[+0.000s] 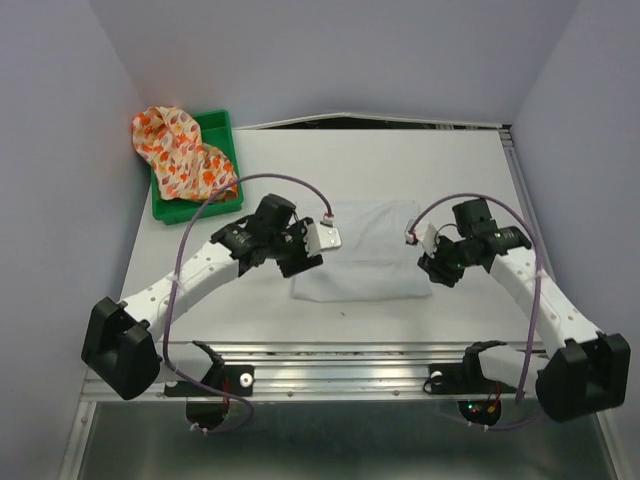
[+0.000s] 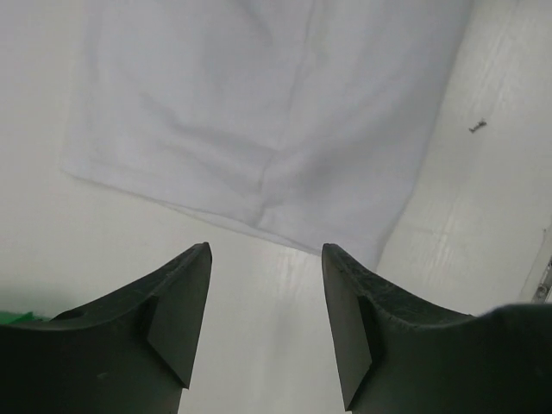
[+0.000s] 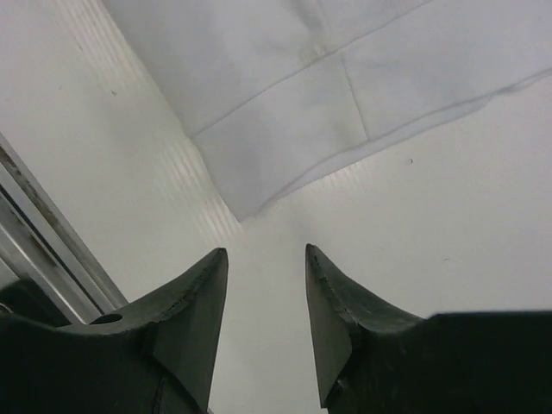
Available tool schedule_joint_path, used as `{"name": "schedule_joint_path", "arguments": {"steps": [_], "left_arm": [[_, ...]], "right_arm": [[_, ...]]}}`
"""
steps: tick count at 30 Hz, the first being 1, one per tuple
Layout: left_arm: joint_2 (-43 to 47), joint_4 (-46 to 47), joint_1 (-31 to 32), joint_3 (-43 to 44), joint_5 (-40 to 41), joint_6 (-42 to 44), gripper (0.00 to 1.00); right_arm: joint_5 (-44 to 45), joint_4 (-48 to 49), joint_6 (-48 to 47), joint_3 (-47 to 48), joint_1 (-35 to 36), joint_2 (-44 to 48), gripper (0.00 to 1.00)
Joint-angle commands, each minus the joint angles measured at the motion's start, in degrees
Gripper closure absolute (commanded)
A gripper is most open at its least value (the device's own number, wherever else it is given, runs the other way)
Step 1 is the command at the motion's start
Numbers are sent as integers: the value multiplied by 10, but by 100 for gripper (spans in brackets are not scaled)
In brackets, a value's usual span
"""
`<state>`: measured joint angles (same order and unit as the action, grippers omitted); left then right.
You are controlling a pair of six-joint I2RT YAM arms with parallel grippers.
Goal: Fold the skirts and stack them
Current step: Flatten the skirt out, then fold the skirt
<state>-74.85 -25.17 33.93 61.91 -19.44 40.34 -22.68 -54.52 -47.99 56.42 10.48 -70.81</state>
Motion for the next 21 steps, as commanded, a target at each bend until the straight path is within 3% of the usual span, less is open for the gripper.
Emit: {"name": "schedule_joint_path", "arguments": {"steps": [1,8,15,21], "left_arm": [[17,3,44,-117,16,65,35],[27,63,60,-165,17,51,31],[11,76,66,-173,12,81,29],[11,79,79,-195,14,120,33]], "right_arm": [[46,101,-115,-92,42,97,53],[76,194,-179,-227,106,167,50],[105,274,-206,-289,142,155,50],[119,296,-212,-302,147,130,56]]}}
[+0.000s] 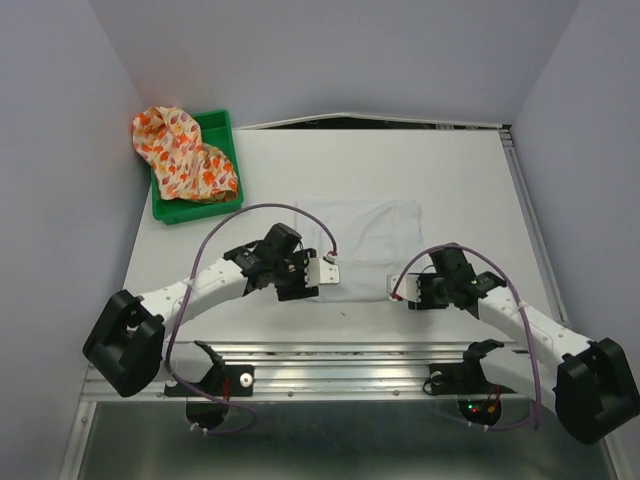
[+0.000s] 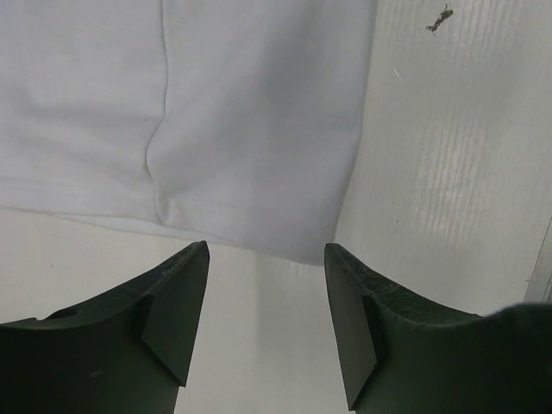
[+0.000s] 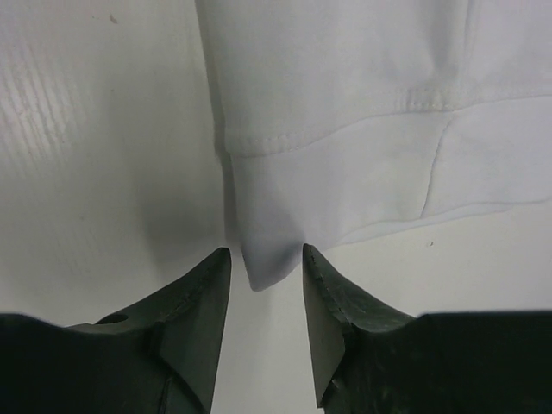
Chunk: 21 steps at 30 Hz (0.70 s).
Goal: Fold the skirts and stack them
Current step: Fold the skirt
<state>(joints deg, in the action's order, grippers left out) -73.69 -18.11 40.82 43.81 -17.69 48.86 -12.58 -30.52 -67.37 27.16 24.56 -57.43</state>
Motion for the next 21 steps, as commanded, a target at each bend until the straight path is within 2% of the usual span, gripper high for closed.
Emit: {"name": "schedule_joint_path", "arguments": {"steps": [1,5,8,10,13,17,21], "left_arm": [[-1,7,14,-21,-2,40,34],[-9,24,44,-43,14,52,34],[-28,61,72,-65,43,47,37],[-36,89,81,-79,66,43,42],[-65,115,88,-87,98,35,53],[-77,120,88,-88,127,25,58],[-41,108,88,-100,115,30,68]], "right_arm": [[21,62,-19,-13,12,-5,56],[24,76,-14,-27,18,-9,62],[29,82,-7,-29,23,-16,72],[30,83,-5,-29,23,-16,89],[33,75,-5,-28,23,-6,99],[30,57,-5,-25,23,14,99],[32,32,-6,-23,23,27,99]]}}
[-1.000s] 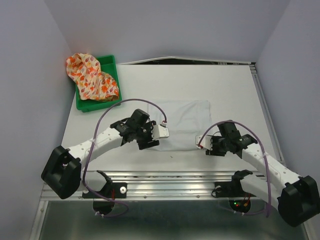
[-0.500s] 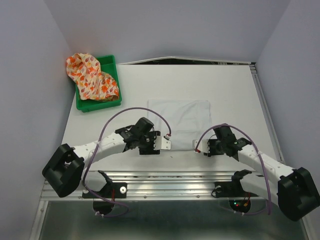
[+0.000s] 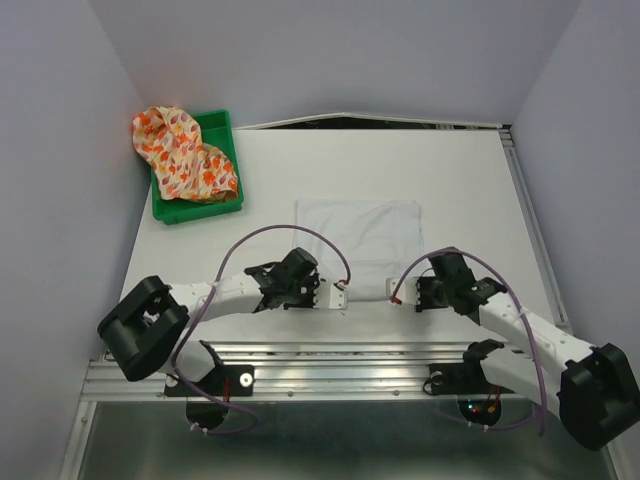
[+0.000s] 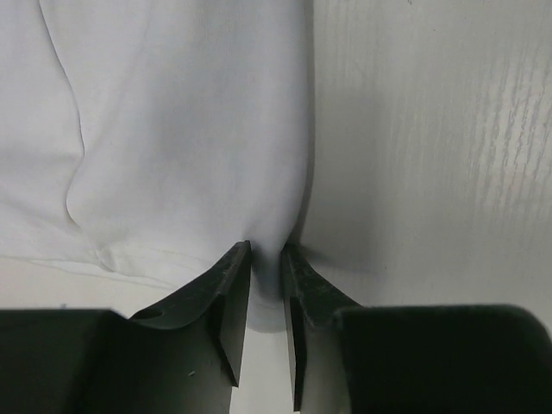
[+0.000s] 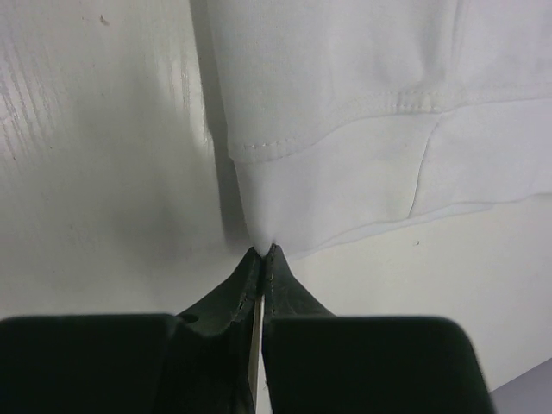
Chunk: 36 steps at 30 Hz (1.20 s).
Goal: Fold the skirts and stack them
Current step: Fold the skirt
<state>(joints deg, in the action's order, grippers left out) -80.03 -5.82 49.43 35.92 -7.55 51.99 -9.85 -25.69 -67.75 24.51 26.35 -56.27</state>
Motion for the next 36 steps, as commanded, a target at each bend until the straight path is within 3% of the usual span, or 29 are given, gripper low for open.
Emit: {"name": "schedule_joint_path", "arguments": {"steps": [1,3,5,6,12,20,25,33,36], "left_arm": [[29,-22,1,-25,11,0,73],[47,-35,1,-27,8,7,81],[65,-61,1,-23,-4,8,97],[89,-71,1,-20,-11,7,100],[197,-188,1,30,-70,-21,100],[274,-263,1,94,-78,-74,100],[251,-235,-23,122,-62,-114,100],[158,-206,-164,167,-86,-109,100],[127,-195,-177,194,-91,-100,100]], "right_arm": [[4,-19,-2,4,5,20,99],[3,-27,2,9,5,24,99],[1,-35,8,18,5,22,99],[0,-44,17,32,5,20,99],[-18,-125,63,115,5,19,99],[-54,-290,103,231,5,50,99],[-43,-281,116,274,5,5,99],[15,-243,85,356,5,-135,99],[19,-240,77,378,5,-160,99]]}}
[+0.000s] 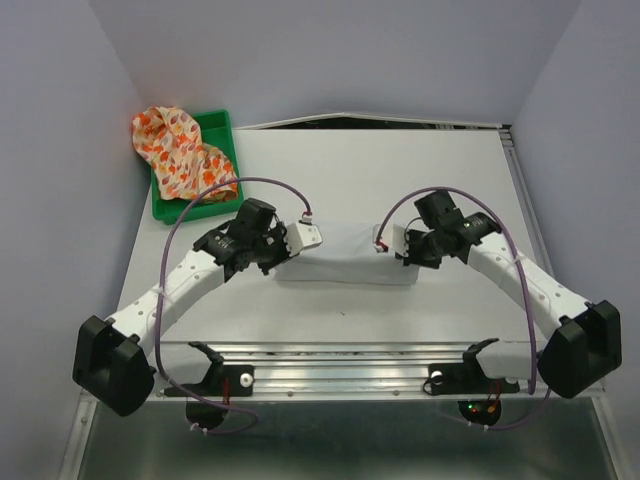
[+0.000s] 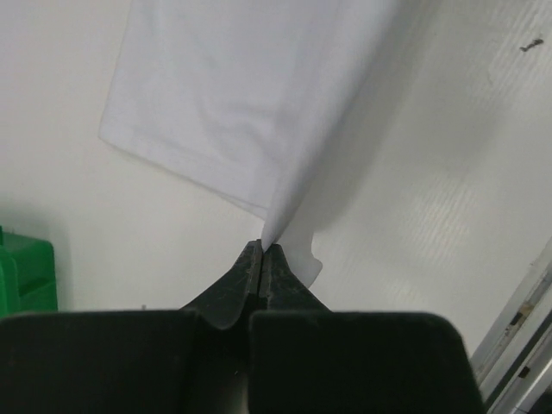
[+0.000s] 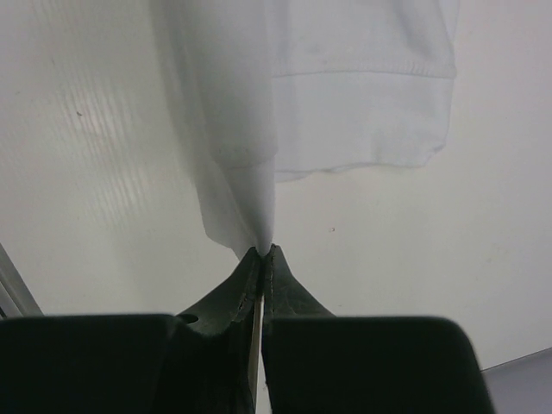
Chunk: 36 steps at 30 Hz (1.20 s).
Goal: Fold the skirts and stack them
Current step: Fold the skirt
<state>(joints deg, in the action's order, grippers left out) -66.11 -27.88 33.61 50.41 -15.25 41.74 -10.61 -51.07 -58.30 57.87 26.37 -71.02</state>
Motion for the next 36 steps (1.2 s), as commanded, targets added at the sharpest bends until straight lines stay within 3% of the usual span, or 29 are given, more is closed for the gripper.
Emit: {"name": "schedule_joint_path", "arguments": {"steps": [1,18,24,27,28,29,31,32,36], "left_arm": [[-20,33,-22,56,-15,5,100],[-172,70,-67,145,-8,45,100],[-243,110,-86,164,-4,44,100],[-281,126,-91,180,-1,30,91],[-289,136,-93,183,0,27,83],[-296,142,-93,192,8,22,66],[-314,151,-98,211,21,3,48],[-315,153,-100,219,25,-6,43],[-287,143,-108,235,40,-67,42]], "right_arm": [[31,15,-20,50,5,-29,99],[26,-2,-92,197,-52,-217,99],[19,31,-88,239,-73,-291,93],[19,40,-85,264,-85,-336,83],[23,47,-76,269,-85,-343,64],[24,53,-72,273,-85,-351,53],[25,58,-49,297,-91,-372,42],[24,58,-41,306,-91,-378,41],[16,55,9,351,-109,-392,40]]}}
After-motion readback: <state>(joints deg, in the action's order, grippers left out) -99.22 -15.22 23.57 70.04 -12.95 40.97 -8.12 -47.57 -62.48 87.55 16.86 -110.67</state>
